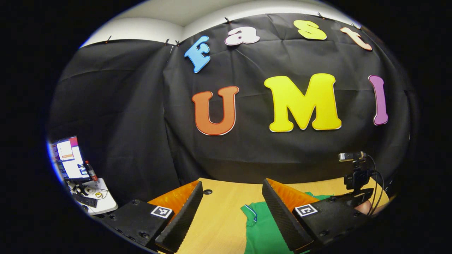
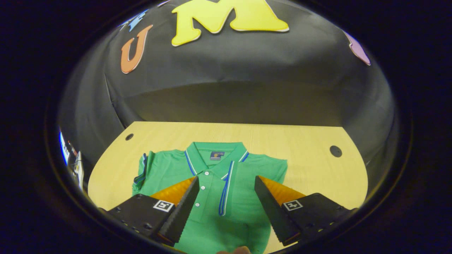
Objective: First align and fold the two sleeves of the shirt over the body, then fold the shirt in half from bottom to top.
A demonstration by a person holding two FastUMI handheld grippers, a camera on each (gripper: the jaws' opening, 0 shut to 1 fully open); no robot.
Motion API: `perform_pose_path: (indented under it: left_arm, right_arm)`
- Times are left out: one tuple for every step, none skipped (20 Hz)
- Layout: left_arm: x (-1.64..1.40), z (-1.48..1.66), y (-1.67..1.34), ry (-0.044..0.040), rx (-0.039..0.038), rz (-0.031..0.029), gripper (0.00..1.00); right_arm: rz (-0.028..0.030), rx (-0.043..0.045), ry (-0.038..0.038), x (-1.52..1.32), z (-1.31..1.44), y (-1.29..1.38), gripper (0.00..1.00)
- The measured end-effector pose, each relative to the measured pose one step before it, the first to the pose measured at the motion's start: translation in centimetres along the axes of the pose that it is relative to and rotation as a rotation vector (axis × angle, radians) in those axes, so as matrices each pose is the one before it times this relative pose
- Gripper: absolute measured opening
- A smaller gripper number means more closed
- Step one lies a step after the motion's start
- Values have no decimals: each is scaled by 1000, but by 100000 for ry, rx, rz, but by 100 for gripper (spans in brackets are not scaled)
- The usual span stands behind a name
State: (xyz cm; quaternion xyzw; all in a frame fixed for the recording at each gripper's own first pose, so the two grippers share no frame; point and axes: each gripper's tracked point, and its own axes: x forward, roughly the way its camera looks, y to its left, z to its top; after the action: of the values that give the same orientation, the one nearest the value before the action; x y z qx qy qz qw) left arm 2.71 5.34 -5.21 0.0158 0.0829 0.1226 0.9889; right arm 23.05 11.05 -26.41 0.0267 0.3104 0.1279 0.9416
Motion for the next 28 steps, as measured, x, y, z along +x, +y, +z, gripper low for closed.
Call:
perform_pose_path:
  left_arm:
    - [618,-548,-499,519,-328,-2017,100]
    - [749,-727,-421,505,-533,-1975,100]
    - [856,-752,-560,679,-661,-2430,100]
    - [1156,-784,-783,673,-777,-3738,100]
    - [1100,-1148,-412,1844,-493,-2376,100]
    - [1067,-1123,-10,1778,124,-916,100]
    - [1174,-1269,-79,1708,103,-1319,100]
    - [1192,-1366,-32,2541,-124,-1028,100]
    - [1189,-1231,-255,2042,128,-1058,100]
    - [1088,-1239,-380,1840,531,-1235,100]
    - [1099,-1437,-375,2357,849,-1471,100]
    - [1161,-1487,-177,2375,1145,-893,100]
    - [929,-1621,-288,3036,480,-203,100]
    - [844,-1541,-241,3348,45,-414,100]
    - [947,-1487,22,3056,-163,-285,100]
    - [973,-1407,215,2978,-489,-484,100]
    - [872,-1184,-22,2418,-703,-459,100]
    - [942,-972,122,2112,-238,114,100]
    - [963,-992,295,2049,112,528,100]
    - [893,-799,119,1904,-7,624,100]
    - [777,-687,41,1499,139,-31,100]
    - [761,-616,54,881,617,-129,100]
    - [793,-578,114,960,921,-161,100]
    - [543,-459,70,1140,923,-252,100]
    - [577,-449,45,810,495,-165,100]
    - [516,-330,-70,765,489,-354,100]
    - [448,-277,193,785,931,192,100]
    - [260,-395,101,1050,944,79,93]
  right_arm:
    - [-1029,-1316,-2365,-1557,652,-345,92]
    - [-1126,-1253,-2747,-1790,568,-346,92]
    - [-848,-867,-2898,-1821,650,-328,96]
    - [-1104,-415,-2065,-1933,226,-284,96]
    - [-533,-203,-991,-1945,-20,-245,96]
    - [-665,-519,-1167,-1805,-125,-256,96]
    - [-1234,-398,-1437,-1768,109,-496,96]
    - [-1457,-266,-1308,-1589,5,-485,96]
    - [-1715,32,-1190,-1517,28,-530,96]
    - [-1654,116,-1265,-1525,95,-534,96]
    - [-1963,-42,-700,-1388,27,-603,96]
    - [-1747,-527,-1140,-1383,98,-615,96]
    - [-1488,-1116,-1193,-1165,181,-492,96]
    - [-1705,-1460,-1180,-1044,-45,-561,96]
    - [-1464,-1100,-651,-802,32,-375,96]
    - [-1042,-537,19,-680,-300,-219,97]
    - [-592,-226,1166,-621,-492,39,98]
    - [-601,-769,969,-515,-504,-102,98]
    - [-370,-563,1150,-497,-605,58,98]
    - [181,-767,1383,-609,-594,56,96]
    - [-154,-612,1686,-473,-623,-6,95]
    - [-422,-234,1897,-234,-644,-70,95]
    - [-350,826,2049,-129,-698,-75,95]
    - [237,1708,2436,37,-641,14,95]
    - [183,1579,2376,173,-657,143,95]
    - [-508,880,1568,344,-426,-115,95]
    - [-354,767,551,179,-5,-59,95]
    - [-159,261,-115,84,107,59,95]
